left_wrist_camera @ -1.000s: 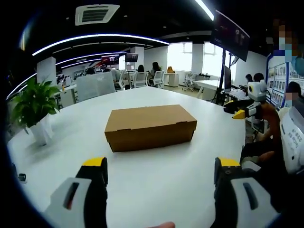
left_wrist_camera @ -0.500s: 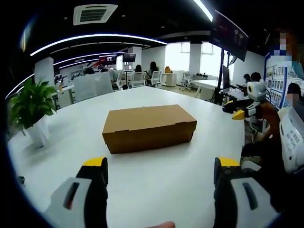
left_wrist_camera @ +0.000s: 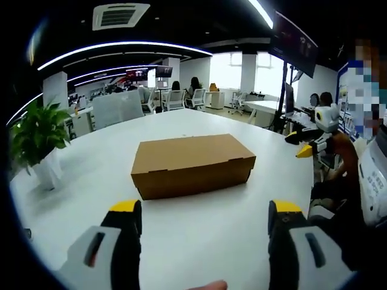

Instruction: Operate the shoe box by opening the lid, removing the specified soft item, and placing it in the target area until the item is outside and the box remains undamaged.

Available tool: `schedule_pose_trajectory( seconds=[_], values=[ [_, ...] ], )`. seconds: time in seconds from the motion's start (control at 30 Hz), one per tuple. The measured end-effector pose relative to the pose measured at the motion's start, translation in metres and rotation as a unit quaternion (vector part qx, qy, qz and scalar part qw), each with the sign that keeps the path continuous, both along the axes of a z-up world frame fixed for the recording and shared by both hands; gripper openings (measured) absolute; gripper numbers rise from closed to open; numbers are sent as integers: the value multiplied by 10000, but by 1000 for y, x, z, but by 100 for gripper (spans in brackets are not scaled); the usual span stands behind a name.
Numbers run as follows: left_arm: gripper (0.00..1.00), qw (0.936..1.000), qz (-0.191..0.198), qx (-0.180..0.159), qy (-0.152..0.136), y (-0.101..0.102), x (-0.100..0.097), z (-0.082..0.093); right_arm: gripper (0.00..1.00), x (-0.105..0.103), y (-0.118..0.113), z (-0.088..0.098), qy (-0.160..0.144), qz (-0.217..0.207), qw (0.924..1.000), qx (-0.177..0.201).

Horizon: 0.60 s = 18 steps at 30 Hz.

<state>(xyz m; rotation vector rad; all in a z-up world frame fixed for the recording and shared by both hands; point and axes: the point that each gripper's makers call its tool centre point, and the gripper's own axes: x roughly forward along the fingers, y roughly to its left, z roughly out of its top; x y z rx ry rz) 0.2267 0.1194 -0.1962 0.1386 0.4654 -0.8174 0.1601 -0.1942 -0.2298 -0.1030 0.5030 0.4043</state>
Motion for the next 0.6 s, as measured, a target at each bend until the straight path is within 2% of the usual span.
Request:
schedule_pose_trajectory(
  seconds=[0.13, 0.27, 0.6],
  values=[
    [89, 9999, 34, 98, 74, -4, 8, -4, 74, 6, -1, -2, -11, -5, 9999, 119],
    [90, 9999, -39, 126, 5, -10, 14, -2, 73, 8, -2, -3, -3, 19, 10000, 91],
    [91, 9998, -172, 124, -19, -16, 15, 5, 73, 16, 8, -3, 13, 135, 9997, 221]
  ],
)
